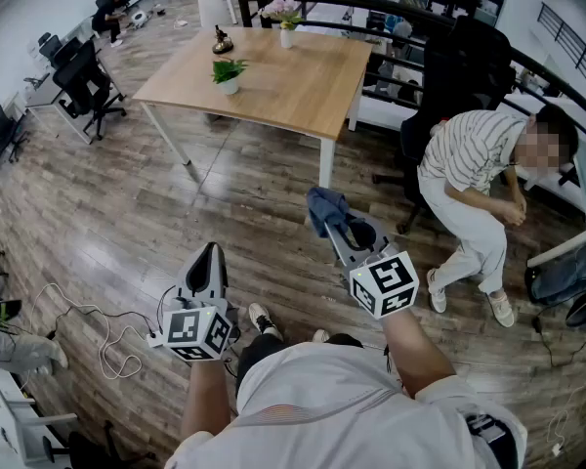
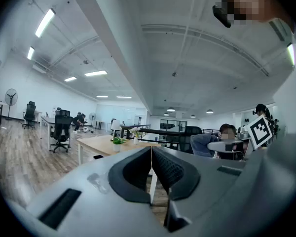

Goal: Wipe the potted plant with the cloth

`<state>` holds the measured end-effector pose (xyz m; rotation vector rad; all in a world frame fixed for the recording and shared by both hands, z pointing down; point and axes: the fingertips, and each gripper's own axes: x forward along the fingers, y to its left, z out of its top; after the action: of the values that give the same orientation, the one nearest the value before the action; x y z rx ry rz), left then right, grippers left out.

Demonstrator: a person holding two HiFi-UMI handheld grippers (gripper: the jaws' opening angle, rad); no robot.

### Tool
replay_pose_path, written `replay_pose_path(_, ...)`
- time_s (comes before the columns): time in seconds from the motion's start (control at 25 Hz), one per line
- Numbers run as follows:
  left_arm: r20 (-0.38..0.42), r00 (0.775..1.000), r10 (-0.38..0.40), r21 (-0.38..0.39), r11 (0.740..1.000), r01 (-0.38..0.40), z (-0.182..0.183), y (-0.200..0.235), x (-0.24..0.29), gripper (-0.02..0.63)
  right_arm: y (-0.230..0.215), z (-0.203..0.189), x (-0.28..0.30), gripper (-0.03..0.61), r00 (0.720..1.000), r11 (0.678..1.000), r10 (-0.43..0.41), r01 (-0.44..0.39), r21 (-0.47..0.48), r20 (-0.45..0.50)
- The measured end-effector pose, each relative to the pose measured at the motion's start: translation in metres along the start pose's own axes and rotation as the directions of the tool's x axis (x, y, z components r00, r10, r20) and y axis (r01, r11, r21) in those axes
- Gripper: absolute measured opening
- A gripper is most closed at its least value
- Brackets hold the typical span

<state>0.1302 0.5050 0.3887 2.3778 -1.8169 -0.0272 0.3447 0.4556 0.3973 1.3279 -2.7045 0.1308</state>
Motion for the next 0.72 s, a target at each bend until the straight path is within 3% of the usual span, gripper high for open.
replay_pose_path(0.72,-0.030,0.999,-0.044,-0.009,0.999,0.044,-0.0097,-0.0005,0.0062,0.017,-0.0027,-0.0084,0.0008,0.137,0.999,0.999,-0.036,0.036,0.033,-0.006)
